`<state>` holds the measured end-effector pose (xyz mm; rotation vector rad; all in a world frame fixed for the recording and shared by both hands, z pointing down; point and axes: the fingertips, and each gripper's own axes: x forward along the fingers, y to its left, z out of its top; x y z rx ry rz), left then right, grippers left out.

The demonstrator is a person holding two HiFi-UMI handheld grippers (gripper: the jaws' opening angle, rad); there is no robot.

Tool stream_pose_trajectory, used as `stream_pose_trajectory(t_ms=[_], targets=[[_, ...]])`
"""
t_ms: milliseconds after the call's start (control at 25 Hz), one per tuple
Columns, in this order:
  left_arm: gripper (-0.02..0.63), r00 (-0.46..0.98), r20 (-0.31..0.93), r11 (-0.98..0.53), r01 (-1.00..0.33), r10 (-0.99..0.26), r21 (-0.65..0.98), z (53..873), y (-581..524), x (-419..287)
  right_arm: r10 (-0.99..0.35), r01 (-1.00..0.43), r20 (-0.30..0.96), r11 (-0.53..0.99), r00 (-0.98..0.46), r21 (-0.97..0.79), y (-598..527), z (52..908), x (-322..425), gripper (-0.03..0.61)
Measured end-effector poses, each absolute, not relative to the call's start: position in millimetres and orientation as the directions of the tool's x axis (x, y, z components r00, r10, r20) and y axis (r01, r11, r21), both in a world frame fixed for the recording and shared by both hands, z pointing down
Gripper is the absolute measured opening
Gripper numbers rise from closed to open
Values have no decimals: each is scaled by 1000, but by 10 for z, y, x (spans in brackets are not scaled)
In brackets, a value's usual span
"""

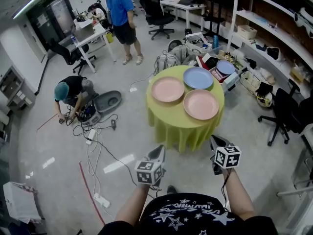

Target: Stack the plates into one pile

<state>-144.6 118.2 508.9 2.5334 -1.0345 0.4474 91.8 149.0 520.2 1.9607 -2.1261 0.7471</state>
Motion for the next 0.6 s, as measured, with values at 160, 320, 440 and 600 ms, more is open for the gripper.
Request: stream_pose_trajectory(t_ms=[160,320,440,600], targets=[[18,690,424,-670,-708,-587,224,5156,1016,-1539,-886,-966,452,-18,-104,-257,1358,5285,874,15],[18,696,427,-666,-703,-577,247,5228,893,-1651,-880,-966,469,-49,-78,-254,1312,5344,816,15],[18,690,431,-650,-713,-582,263,5250,799,-1746,-880,-965,474,-90,-38,-244,1302,5354,830,15],[18,685,447,-645,-716,-575,269,5330,743,-1788,-871,-960,492,-134,-4,-245,1330,5415,907,15]])
